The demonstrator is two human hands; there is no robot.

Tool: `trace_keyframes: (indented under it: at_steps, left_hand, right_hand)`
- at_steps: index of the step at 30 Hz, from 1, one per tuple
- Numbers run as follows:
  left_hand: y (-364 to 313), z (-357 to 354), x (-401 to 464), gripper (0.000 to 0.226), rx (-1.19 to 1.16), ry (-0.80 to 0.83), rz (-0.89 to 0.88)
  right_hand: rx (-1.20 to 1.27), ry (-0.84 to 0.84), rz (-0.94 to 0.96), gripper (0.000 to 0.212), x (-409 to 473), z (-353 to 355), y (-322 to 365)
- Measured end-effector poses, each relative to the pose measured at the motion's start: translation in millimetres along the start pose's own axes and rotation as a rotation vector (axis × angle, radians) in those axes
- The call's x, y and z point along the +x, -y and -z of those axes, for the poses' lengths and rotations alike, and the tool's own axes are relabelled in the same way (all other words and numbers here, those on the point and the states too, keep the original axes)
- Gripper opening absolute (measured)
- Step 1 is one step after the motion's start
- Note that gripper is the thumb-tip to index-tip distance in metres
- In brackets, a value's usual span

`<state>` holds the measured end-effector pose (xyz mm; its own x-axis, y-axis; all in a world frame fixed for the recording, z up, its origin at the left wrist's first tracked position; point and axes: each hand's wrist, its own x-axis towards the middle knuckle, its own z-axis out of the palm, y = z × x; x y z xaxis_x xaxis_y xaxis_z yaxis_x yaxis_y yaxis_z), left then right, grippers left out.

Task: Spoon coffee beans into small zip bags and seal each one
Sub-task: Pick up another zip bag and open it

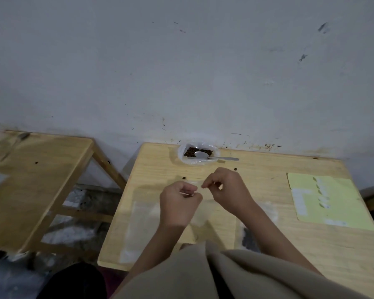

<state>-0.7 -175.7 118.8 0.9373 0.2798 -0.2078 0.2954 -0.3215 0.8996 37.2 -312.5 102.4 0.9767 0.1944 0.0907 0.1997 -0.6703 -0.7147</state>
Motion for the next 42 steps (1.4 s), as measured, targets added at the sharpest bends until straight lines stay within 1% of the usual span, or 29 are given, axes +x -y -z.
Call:
trace_keyframes:
  at_steps: [2,4,7,8,9,11,12,13,14,16,20,24,25,28,32,34,37,39,40,42]
  left_hand:
    - [-1,-4,1,0.015,-0.039,0.015,-0.036]
    - [-1,-11,-2,0.018,-0.08,0.042,-0.092]
    - [-1,-14,-2,0.024,-0.199,0.11,-0.166]
    - [1,-12,-1,0.033,-0.185,0.119,-0.21]
    - [5,-10,2,0.048,-0.102,0.114,-0.283]
    - [19,-6,10,0.09,0.194,0.133,-0.455]
    - [27,-4,16,0.11,0.346,0.148,-0.513]
    - [36,-3,21,0.123,0.46,0.159,-0.546]
    - [43,-4,25,0.128,0.524,0.168,-0.563]
    - [55,-8,30,0.133,0.556,0.184,-0.577]
    - [69,-17,31,0.139,0.616,0.206,-0.634]
    - [77,-18,34,0.134,0.663,0.184,-0.717]
    - [78,-18,34,0.132,0.663,0.167,-0.721]
    - [77,-17,35,0.128,0.696,0.109,-0.697]
    - [85,-13,39,0.125,0.764,-0.004,-0.677]
    - [94,-8,41,0.122,0.768,-0.051,-0.654]
    - [102,-4,40,0.123,0.725,-0.021,-0.598]
    - [102,-7,37,0.12,0.577,0.044,-0.453]
    - [99,-7,35,0.112,0.412,0.108,-0.32]
    - [93,-5,35,0.092,-0.056,0.258,0.002]
  right_hand:
    - [-0.047,0.099,-0.048,0.031,0,-1,1]
    - [0.004,0.136,-0.114,0.031,-1,3,3]
    - [0.165,0.085,-0.228,0.015,-2,13,2]
    - [0.216,0.064,-0.261,0.014,-2,17,1]
    - [0.246,0.05,-0.285,0.013,-2,21,0]
    - [0.272,0.047,-0.309,0.013,-2,28,-1]
    - [0.28,0.054,-0.315,0.014,-2,32,-2]
    - [0.282,0.067,-0.315,0.016,-2,34,-2]
    - [0.275,0.084,-0.315,0.018,-2,37,-3]
    - [0.254,0.127,-0.317,0.023,0,39,-4]
    - [0.203,0.241,-0.343,0.016,5,43,-10]
    - [0.234,0.343,-0.387,0.037,9,55,-14]
    - [0.252,0.364,-0.388,0.038,10,58,-13]
    - [0.278,0.402,-0.372,0.035,13,62,-11]
    - [0.271,0.394,-0.379,0.031,17,64,-10]
    - [0.257,0.383,-0.381,0.033,21,66,-9]
    - [0.26,0.371,-0.384,0.027,27,63,-9]
    - [0.272,0.383,-0.408,0.031,30,58,-10]
    - [0.276,0.387,-0.423,0.037,31,55,-12]
    - [0.278,0.395,-0.451,0.046,33,50,-17]
